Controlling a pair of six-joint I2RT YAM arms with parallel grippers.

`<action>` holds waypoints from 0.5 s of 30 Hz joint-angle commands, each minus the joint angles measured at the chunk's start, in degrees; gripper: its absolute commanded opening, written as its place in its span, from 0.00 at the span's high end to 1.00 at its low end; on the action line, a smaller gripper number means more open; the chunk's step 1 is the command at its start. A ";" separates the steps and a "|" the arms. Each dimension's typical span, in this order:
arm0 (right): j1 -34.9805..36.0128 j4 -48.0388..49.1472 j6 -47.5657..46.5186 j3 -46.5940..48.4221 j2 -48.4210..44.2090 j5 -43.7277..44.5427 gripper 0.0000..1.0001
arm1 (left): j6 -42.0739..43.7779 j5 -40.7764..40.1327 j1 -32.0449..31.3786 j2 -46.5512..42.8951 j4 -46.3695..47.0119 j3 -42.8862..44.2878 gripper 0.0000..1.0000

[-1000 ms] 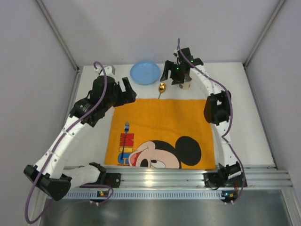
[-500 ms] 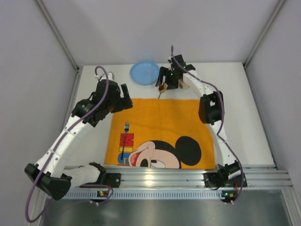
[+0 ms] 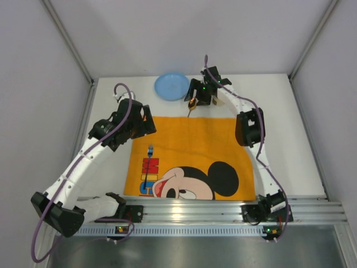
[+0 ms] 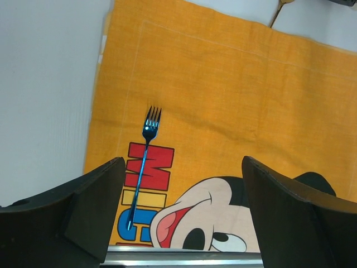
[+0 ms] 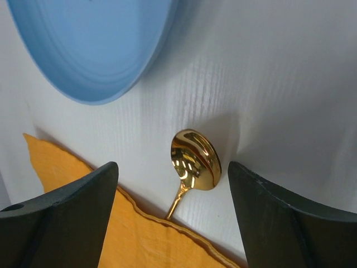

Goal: Set the dinner table for one person

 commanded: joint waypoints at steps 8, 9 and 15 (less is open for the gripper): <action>0.76 4.57 4.74 2.02 4.39 0.78 0.39 | -1.34 -4.58 -0.19 -3.09 -4.04 0.44 0.09; 0.76 4.66 4.74 1.93 4.39 0.78 0.44 | -1.43 -4.76 -0.19 -3.70 -4.30 0.26 0.09; 0.76 4.92 4.57 1.58 4.21 0.87 0.75 | -1.87 -6.42 -0.19 -5.90 -5.89 -0.27 0.09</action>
